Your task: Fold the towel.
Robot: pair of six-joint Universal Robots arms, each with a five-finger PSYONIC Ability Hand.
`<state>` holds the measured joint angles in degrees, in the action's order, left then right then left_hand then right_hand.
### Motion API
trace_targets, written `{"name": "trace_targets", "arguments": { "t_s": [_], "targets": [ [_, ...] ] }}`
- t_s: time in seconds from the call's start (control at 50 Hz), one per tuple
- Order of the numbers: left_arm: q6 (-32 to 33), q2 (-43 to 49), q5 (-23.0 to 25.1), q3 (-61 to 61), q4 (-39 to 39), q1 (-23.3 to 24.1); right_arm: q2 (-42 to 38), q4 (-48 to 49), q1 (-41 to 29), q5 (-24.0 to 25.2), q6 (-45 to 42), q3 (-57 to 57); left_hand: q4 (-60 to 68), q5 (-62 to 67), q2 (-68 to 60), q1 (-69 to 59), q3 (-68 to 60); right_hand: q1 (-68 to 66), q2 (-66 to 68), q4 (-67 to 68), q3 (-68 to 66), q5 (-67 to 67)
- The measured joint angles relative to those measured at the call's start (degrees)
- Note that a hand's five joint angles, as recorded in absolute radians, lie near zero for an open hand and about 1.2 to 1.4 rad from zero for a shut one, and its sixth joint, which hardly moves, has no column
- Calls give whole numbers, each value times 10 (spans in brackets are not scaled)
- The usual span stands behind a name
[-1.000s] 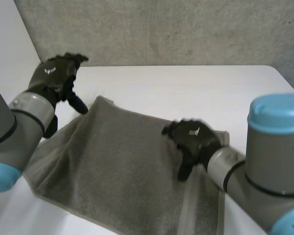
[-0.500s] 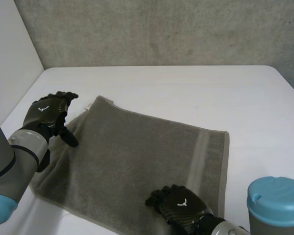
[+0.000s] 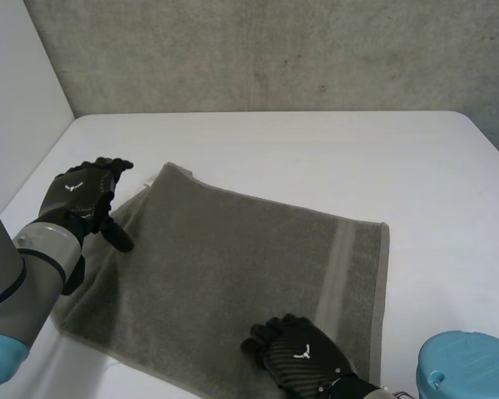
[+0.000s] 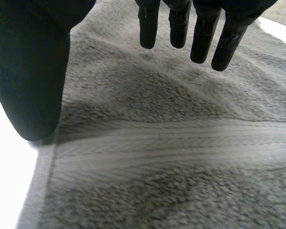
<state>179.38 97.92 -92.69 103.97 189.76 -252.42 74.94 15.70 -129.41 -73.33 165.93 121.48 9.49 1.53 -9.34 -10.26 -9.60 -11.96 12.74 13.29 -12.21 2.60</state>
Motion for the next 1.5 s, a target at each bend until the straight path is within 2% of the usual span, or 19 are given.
{"name": "trace_targets", "arguments": {
  "t_s": [0.32,0.54,0.72,0.74,0.76,0.78,0.8,0.84,0.86,1.04,1.14,1.32,1.4,1.5],
  "targets": [
    [-1,-4,1,1,0,1,-8,41,5,-62,-26,-1,0,0,0,0,0,0,0,0,0,-2],
    [-1,-11,1,3,0,1,-7,103,9,-140,-54,-4,0,0,0,0,0,0,0,0,0,-2],
    [0,-12,0,9,0,1,-1,121,11,-165,-68,-17,0,0,0,0,0,-7,17,12,-24,20],
    [0,-13,0,10,0,1,-1,122,12,-166,-68,-20,0,0,0,0,0,-79,84,80,-93,83],
    [0,-14,0,12,0,1,1,123,13,-168,-69,-23,0,0,0,0,0,-200,223,215,-227,211],
    [0,-15,0,14,-1,0,2,124,14,-168,-69,-24,0,0,0,0,0,-200,223,215,-227,211],
    [0,-15,-1,16,-1,0,2,125,15,-168,-69,-26,0,0,0,0,0,-288,332,320,-331,307],
    [0,-19,-1,24,-2,-1,5,129,22,-168,-71,-31,0,0,0,0,0,-288,332,320,-331,307],
    [0,-20,-1,27,-2,-1,7,132,29,-167,-73,-34,0,0,0,0,0,-433,539,531,-541,512],
    [7,-31,1,69,-4,-15,31,137,133,-162,-79,-59,0,0,-1,0,0,-433,543,548,-552,523],
    [46,-40,2,100,-5,-19,20,132,188,-156,-79,-97,1,0,-1,0,0,-433,543,548,-552,523],
    [155,-42,2,144,-5,-20,-36,124,202,-154,-78,-147,12,0,-13,-3,-11,-433,543,548,-552,527],
    [186,-33,4,158,0,-26,-55,115,204,-153,-78,-158,114,95,-117,-112,-113,-433,543,548,-552,528],
    [191,-6,17,152,24,-32,-60,111,204,-152,-78,-159,163,143,-165,-157,-162,-433,543,548,-552,529]
  ]
}}
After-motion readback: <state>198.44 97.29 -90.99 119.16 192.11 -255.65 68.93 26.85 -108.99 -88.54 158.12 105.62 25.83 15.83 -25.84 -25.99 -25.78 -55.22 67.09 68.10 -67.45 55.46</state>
